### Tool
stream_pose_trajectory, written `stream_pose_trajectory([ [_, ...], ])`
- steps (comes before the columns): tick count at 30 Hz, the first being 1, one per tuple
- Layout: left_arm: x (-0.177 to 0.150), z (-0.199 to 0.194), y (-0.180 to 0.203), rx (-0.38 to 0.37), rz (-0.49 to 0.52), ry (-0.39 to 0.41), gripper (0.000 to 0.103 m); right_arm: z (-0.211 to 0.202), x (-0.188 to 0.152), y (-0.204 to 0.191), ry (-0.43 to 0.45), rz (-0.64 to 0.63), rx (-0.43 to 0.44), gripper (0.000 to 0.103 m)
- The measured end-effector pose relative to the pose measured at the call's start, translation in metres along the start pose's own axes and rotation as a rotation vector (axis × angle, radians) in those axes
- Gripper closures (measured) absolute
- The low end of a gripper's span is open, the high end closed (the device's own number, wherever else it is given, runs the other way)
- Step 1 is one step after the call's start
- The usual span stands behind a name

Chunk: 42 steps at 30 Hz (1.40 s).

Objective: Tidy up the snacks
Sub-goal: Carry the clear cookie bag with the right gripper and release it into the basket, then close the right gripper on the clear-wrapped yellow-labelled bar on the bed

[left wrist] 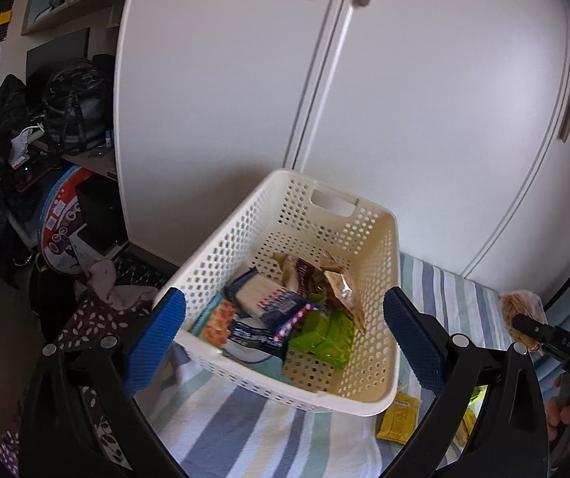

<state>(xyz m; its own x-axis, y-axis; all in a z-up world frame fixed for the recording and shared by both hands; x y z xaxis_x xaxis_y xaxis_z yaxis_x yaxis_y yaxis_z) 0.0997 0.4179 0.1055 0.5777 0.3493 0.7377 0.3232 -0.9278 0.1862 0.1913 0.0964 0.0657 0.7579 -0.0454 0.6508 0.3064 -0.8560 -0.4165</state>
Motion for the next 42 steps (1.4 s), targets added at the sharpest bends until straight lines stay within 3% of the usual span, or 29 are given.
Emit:
stream_pose_trajectory([
  [7, 0.004, -0.016, -0.029, -0.001, -0.033, 0.029, 0.002, 0.039, 0.002, -0.106, -0.048, -0.135, 0.089, 0.050],
  [11, 0.005, -0.024, -0.045, -0.001, -0.050, 0.042, 0.002, 0.063, -0.002, -0.147, -0.082, -0.176, 0.106, 0.050],
  [14, 0.005, -0.028, -0.054, 0.003, -0.058, 0.047, 0.002, 0.073, -0.005, -0.163, -0.099, -0.179, 0.111, 0.044],
  [17, 0.003, -0.031, -0.064, 0.001, -0.071, 0.047, 0.002, 0.076, -0.007, -0.173, -0.091, -0.173, 0.126, 0.018],
  [18, 0.003, -0.031, -0.067, 0.002, -0.075, 0.046, 0.002, 0.076, -0.007, -0.176, -0.081, -0.176, 0.121, 0.018],
  [22, 0.002, -0.031, -0.074, -0.001, -0.092, 0.047, 0.002, 0.067, -0.005, -0.168, -0.050, -0.207, 0.079, 0.018],
  [29, 0.001, -0.027, -0.066, -0.026, -0.086, 0.040, 0.002, 0.057, -0.012, -0.112, -0.049, -0.143, 0.005, 0.018],
  [35, -0.002, -0.025, -0.053, -0.044, -0.064, 0.032, 0.002, 0.064, -0.036, -0.071, -0.112, -0.130, -0.057, 0.018],
  [42, -0.005, -0.026, -0.040, -0.053, -0.038, 0.023, 0.002, 0.072, -0.053, -0.059, -0.154, -0.129, -0.058, 0.018],
])
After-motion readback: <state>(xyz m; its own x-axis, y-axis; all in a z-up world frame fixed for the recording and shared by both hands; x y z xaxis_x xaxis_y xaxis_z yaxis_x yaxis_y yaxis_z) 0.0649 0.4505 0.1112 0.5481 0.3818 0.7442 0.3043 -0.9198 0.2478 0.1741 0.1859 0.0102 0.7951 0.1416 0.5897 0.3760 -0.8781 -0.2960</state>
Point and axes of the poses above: each gripper's, at about its wrist camera, not at the fingertips, and z roughly the way its jaws point, y to its right, x to its top, the point moved 4 cm from there along z, roughly the way its jaws point, and after that the axes turned 3 degrees about x, right-handed, at the moved point
